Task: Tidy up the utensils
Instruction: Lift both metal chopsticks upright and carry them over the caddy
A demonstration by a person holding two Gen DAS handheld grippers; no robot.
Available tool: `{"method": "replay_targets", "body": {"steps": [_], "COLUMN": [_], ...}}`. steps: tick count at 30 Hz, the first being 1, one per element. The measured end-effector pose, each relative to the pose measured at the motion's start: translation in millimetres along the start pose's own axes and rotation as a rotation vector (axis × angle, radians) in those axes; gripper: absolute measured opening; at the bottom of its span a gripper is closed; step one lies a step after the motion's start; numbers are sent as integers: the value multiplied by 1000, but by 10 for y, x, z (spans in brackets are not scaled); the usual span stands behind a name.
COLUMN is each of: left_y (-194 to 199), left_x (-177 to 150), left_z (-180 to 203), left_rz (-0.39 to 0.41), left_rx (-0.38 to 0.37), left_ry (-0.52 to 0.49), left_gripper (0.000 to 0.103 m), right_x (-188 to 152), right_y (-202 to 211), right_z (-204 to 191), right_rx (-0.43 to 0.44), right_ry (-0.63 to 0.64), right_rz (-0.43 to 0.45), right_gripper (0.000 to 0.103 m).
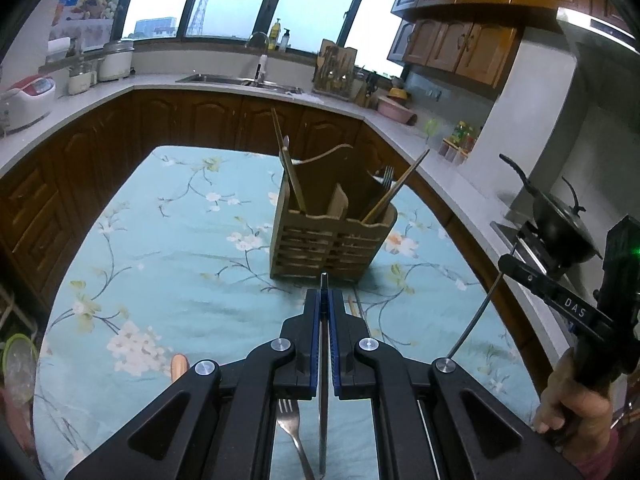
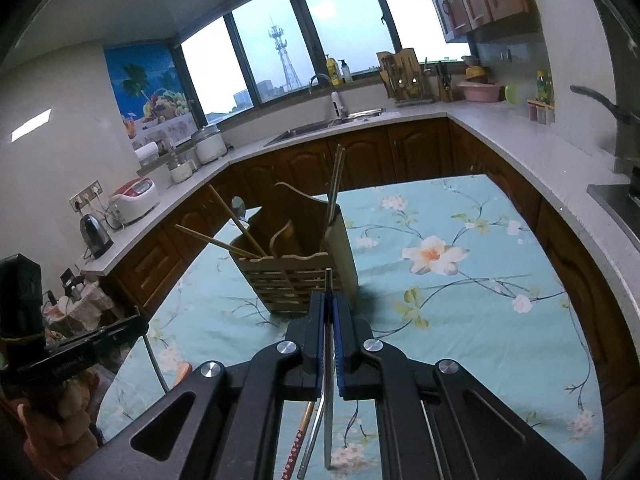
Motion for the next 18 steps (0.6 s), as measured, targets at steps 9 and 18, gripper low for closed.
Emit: {"method": "replay_targets", "body": {"steps": [9, 18], "left_y": [152, 255], "left_x": [47, 167], "left_z": [-69, -125], "left_rz": [55, 126], "left_rx": [-24, -48], "left_ry": [39, 92], "left_gripper": [3, 3], "right_x": [67, 159], "right_y": [70, 106], "right_z": [-31, -32], "right_rx": [-3, -11], "right_ry": [5, 3], "right_rz": [31, 71], "right_gripper": [4, 4]}}
Point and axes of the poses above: each gripper's, at about its wrist camera, not at the fingertips, and y roughly against the way its jaws point, z to its right, x to its top, the point moved 3 cm from there along -y, roughly the way its jaws point, and after that the axes turned 15 degrees about y, right-handed, at the moved point
